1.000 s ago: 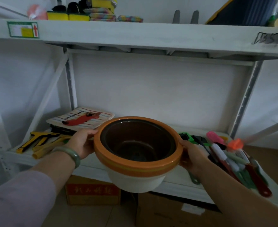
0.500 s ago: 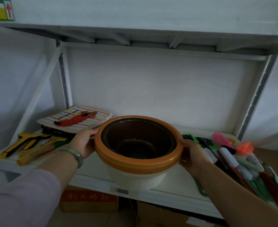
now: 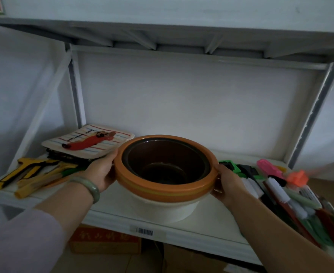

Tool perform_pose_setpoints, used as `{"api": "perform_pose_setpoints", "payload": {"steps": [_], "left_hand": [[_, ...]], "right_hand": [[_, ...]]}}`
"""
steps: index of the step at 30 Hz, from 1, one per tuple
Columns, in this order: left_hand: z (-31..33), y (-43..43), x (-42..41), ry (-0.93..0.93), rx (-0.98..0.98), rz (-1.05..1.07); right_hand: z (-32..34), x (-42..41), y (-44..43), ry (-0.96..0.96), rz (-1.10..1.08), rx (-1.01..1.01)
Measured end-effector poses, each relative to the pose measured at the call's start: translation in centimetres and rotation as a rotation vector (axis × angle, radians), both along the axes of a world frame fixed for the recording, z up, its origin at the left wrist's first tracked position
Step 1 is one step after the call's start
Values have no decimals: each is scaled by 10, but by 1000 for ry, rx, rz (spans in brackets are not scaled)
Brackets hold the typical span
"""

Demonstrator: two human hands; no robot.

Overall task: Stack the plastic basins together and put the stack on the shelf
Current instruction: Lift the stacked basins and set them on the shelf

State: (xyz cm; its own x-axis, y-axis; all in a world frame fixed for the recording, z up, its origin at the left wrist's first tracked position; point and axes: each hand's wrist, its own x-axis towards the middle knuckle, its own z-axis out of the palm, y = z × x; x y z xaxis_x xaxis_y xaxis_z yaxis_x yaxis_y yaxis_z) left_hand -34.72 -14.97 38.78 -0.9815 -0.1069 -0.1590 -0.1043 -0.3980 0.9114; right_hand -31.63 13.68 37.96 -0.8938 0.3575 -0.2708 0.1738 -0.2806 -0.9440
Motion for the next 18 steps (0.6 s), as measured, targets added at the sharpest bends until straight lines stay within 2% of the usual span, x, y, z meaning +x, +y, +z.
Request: {"api": "perform_pose_setpoints", "payload": {"steps": [6, 18], "left_hand": [[-4, 2, 47, -187, 19, -64], [-5, 15, 21, -163, -12, -67]], "right_hand": [[-3, 36, -15, 18, 27, -84], [0, 17, -15, -1, 56, -156]]}}
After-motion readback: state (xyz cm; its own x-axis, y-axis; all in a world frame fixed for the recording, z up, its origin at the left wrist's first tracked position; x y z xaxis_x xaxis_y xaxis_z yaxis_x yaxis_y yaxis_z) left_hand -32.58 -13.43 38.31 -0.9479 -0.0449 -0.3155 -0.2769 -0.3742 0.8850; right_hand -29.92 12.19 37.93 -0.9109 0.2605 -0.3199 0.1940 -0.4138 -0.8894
